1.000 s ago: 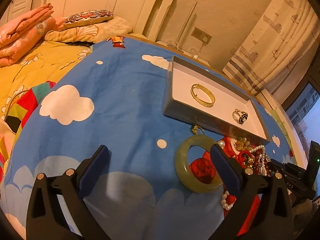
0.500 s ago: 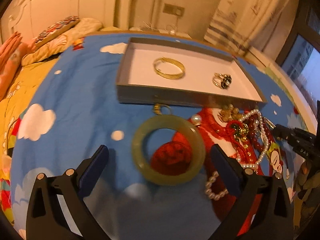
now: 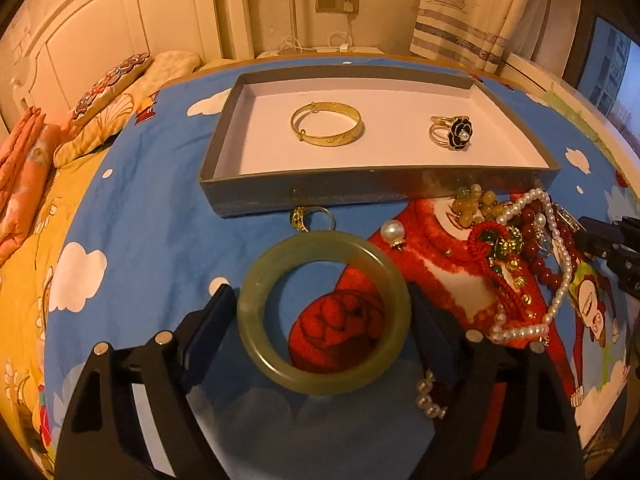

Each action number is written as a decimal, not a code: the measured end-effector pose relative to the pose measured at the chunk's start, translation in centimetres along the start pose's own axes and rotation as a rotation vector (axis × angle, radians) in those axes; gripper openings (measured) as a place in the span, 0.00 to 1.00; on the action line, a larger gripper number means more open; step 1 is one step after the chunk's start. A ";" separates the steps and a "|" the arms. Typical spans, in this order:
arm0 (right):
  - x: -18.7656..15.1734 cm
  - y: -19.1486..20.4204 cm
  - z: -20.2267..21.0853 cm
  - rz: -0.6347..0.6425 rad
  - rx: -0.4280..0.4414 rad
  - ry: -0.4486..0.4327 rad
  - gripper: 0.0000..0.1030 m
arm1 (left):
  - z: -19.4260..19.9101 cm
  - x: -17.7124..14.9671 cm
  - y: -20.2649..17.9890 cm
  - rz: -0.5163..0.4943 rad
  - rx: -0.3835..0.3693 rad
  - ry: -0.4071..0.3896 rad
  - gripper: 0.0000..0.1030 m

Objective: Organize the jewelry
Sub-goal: 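Grasp and lift the jade bangle with left tool while right tool lifts the brooch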

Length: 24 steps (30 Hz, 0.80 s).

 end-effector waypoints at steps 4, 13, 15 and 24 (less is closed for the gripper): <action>-0.3 0.2 0.1 0.021 -0.003 -0.005 0.17 | 0.2 -0.2 0.1 0.002 -0.010 -0.015 0.76; -1.3 -3.1 0.8 -0.200 0.279 -0.025 0.17 | 1.3 -1.1 1.0 0.057 -0.019 -0.038 0.76; -1.2 -3.6 1.0 -0.236 0.324 -0.037 0.17 | 1.4 -1.3 1.0 0.057 -0.012 -0.038 0.76; -0.7 -3.2 2.4 -0.244 0.365 -0.088 0.17 | 2.4 -0.9 0.6 0.057 0.002 -0.068 0.76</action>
Point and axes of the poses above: each gripper's, at about its wrist camera, not at the fingertips, and z roughly against the way its jaws point, y to its left, x to its top, the point moved 3 cm from there along -z, roughly the way its jaws point, and after that the axes turned 6 degrees about y, right-handed, at the moved point
